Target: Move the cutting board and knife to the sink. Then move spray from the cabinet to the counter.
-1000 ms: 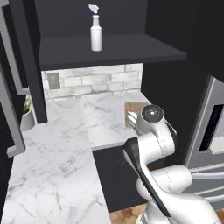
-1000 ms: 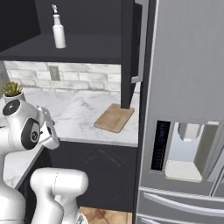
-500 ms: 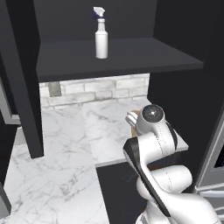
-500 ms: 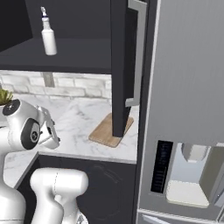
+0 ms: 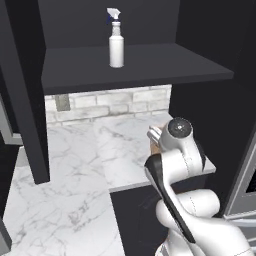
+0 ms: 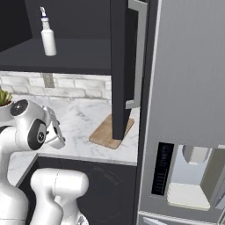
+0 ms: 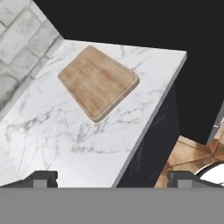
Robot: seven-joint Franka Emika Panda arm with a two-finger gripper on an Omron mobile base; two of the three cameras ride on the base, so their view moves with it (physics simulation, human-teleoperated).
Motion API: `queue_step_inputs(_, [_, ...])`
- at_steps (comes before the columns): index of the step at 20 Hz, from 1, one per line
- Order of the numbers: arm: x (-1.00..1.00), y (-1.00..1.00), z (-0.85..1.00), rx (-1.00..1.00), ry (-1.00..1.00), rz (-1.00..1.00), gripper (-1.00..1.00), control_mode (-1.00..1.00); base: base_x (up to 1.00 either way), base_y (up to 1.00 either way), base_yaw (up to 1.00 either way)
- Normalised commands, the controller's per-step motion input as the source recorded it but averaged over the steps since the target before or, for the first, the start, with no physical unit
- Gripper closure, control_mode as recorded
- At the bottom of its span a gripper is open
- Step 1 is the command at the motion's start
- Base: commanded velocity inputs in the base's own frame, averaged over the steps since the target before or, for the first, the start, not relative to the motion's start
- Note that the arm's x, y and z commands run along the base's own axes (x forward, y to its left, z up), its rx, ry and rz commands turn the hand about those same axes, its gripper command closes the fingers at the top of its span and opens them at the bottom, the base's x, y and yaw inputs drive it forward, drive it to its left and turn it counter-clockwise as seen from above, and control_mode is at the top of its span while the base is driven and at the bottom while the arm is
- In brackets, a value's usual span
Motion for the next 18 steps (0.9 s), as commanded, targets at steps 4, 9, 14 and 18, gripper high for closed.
queue_step_inputs(4, [0.33,-0.33,0.00,0.00,0.02,0.15,-1.00,-1.00,0.00,0.00,0.00])
queue_step_inputs(9, [0.16,-0.26,-0.01,-0.05,0.02,0.34,-1.00,-1.00,0.00,0.00,0.00])
queue_step_inputs(14, [0.04,-0.21,-0.03,-0.11,0.00,0.52,-1.00,-1.00,0.00,0.00,0.00])
queue_step_inputs(18, [0.23,0.03,0.01,-0.06,-0.02,0.15,-1.00,-1.00,0.00,0.00,0.00])
